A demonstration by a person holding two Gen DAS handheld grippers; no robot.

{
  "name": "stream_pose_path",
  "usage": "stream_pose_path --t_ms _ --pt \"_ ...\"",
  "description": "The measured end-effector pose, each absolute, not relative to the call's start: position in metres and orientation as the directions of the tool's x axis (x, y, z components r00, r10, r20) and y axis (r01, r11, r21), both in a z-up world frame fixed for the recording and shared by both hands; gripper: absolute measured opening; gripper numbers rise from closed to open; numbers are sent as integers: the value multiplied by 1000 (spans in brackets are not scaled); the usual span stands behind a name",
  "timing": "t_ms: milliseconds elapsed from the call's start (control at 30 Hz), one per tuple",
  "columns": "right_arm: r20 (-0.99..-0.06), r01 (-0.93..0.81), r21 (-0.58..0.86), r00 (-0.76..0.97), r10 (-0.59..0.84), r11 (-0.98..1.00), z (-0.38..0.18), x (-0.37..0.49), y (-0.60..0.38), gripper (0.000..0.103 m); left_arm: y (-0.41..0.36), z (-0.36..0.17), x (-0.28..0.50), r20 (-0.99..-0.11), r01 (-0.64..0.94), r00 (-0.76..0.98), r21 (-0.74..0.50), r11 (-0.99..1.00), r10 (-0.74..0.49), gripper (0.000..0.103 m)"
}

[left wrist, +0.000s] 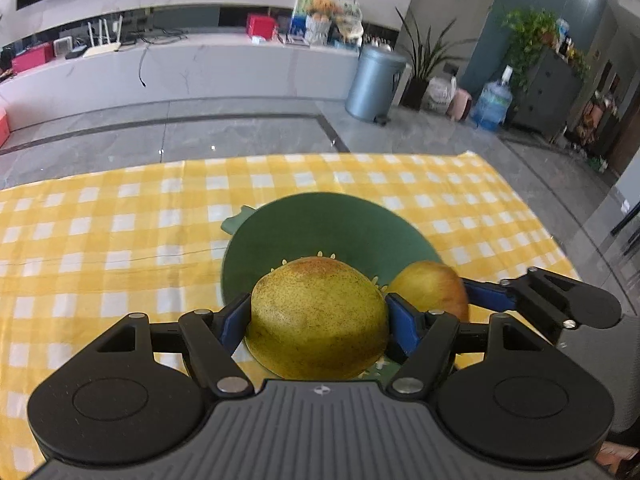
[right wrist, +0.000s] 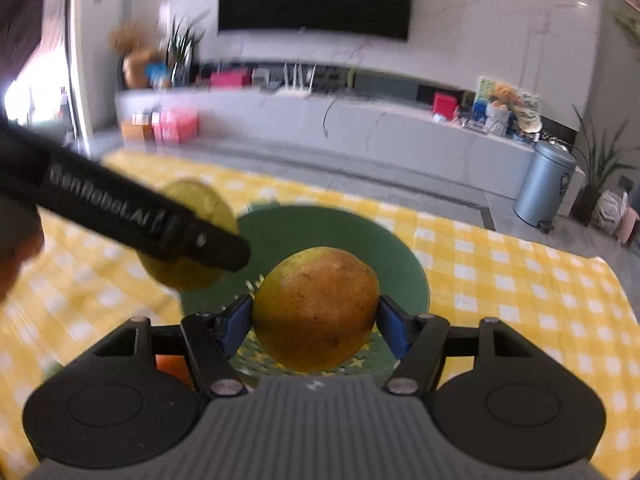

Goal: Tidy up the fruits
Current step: 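Carry both pears into the green colander and open both grippers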

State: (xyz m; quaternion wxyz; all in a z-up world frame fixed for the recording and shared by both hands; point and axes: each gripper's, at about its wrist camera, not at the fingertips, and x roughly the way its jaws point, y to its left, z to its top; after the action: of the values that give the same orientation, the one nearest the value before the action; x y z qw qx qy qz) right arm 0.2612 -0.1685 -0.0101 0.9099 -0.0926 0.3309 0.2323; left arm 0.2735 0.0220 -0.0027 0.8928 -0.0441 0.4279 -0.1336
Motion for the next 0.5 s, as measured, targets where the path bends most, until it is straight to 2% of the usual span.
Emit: stream_pose_path --t_ms 233,500 --pt "-738 -562 -48 577 350 826 -41 295 -157 64 9 -27 297 -817 250 512 -156 956 -267 83" --pt "-827 -602 42 427 366 797 -45 310 -161 64 7 -34 297 -871 279 415 -153 948 -262 83"
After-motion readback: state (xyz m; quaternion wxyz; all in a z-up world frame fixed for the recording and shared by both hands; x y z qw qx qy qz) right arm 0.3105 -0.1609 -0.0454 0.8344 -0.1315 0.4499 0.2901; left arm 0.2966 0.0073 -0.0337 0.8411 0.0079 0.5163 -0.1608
